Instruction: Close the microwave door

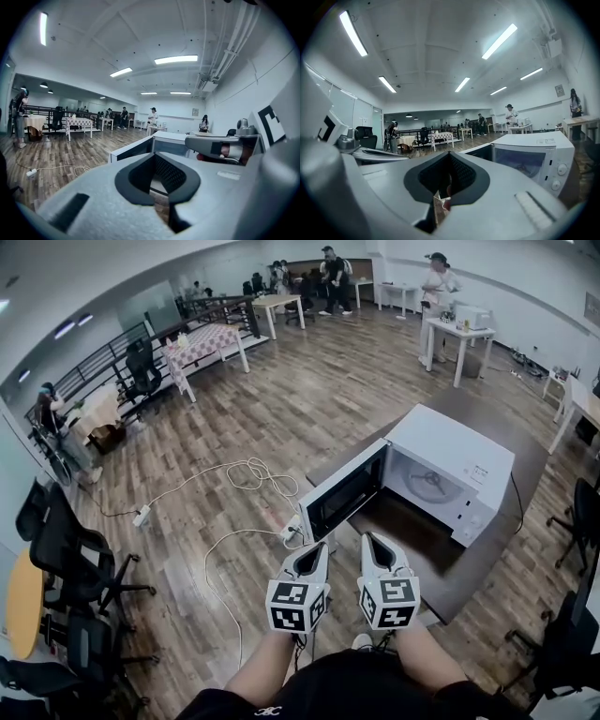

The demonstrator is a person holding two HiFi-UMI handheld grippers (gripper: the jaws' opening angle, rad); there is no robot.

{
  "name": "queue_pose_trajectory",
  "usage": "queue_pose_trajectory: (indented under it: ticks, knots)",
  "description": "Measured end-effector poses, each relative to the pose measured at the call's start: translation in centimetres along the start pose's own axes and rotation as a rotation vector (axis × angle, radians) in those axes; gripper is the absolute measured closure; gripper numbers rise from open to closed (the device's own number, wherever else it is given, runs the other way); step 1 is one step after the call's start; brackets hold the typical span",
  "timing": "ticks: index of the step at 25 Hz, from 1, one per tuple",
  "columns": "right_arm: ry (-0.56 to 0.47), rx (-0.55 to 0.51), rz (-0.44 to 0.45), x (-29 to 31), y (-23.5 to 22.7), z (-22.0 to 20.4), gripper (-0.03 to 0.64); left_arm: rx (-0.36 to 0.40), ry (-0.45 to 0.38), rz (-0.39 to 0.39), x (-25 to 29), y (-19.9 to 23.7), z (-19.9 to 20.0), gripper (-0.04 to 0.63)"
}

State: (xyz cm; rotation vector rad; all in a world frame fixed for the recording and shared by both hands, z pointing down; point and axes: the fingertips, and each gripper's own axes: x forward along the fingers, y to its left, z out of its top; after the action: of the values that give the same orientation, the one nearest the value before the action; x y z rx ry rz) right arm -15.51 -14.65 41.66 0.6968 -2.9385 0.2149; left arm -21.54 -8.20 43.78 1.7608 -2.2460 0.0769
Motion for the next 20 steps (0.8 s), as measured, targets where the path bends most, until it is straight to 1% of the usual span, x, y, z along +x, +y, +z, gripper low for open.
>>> queue_pose_trajectory:
  ticks: [6,10,12,15,20]
  knots:
    - [0.012,0.031,0.027,3.3,-4.7,0.8,0.609,0.032,0.020,0.008,5.4,-1.7,1.3,0.584]
    - [0.027,0.058,0.055,5.4,-6.5,0.7,0.609,0.046,0.041,0.027,7.7,-1.5,1.4,0.584]
    - [0.039,0.065,0.066,6.5,-7.0,0.3,0.609,0.046,0.055,0.042,8.8,-0.8,1.3,0.584]
    - [0.052,0.066,0.083,8.1,-7.1,0.1,0.609,0.044,0.054,0.059,9.8,0.3,1.8,0.584]
    - [0.066,0.050,0.099,11.1,-6.8,0.1,0.609,0.058,0.058,0.059,10.9,2.6,1.8,0.584]
